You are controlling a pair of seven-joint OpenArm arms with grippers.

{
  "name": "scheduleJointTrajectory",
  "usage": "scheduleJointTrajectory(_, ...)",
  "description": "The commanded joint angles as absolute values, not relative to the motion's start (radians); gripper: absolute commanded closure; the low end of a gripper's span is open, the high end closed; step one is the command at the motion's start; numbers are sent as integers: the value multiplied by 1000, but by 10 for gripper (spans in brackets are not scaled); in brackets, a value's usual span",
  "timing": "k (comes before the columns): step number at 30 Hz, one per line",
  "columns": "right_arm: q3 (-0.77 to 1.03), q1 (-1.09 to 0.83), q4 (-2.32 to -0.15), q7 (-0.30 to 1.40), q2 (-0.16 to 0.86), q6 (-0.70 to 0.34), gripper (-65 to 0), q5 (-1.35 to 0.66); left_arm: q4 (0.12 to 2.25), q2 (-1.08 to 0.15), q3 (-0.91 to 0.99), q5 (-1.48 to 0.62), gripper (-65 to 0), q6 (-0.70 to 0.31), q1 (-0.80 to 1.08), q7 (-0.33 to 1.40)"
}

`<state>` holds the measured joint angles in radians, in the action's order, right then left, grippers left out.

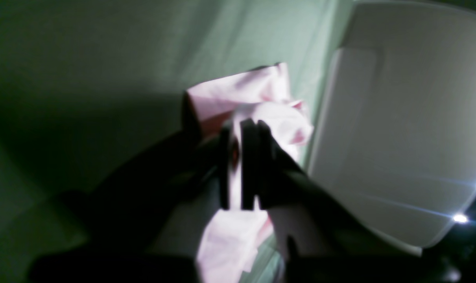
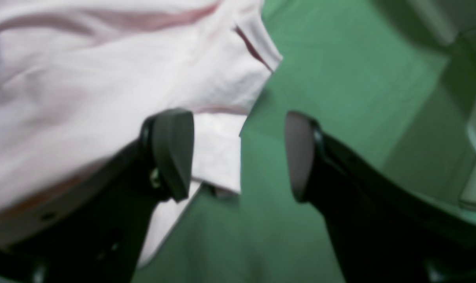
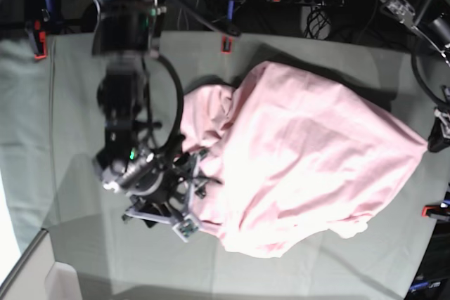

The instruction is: Layout the t-shirt on the table in an organized manner, then fold the t-shirt properly

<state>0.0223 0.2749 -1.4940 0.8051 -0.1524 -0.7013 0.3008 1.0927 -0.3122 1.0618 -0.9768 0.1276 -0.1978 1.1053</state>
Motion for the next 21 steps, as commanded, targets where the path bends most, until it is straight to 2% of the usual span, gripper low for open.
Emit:
scheduleJointTrajectory(1, 50, 323, -1449, 794, -153, -698, -371, 295, 1107, -325, 1078, -1003, -95, 139, -206, 1141)
scheduleJointTrajectory(7, 147, 437, -1156, 736, -131, -698, -372, 295, 1112, -305, 1090, -1001, -440, 134, -193, 1205)
scheduleJointTrajectory(9, 170, 452, -1089, 676, -131, -698, -372, 295, 1125, -303, 1090, -1001, -505, 133, -191, 1207)
scheduleJointTrajectory(13, 180, 453, -1006, 604, -128, -698, -372, 295, 1205, -297, 1090, -1001, -502, 133, -151, 1205)
scheduleJointTrajectory(21, 176, 481, -989, 526, -157, -698, -372, 292, 1297, -268, 1092, -1001, -502, 133, -70, 1207)
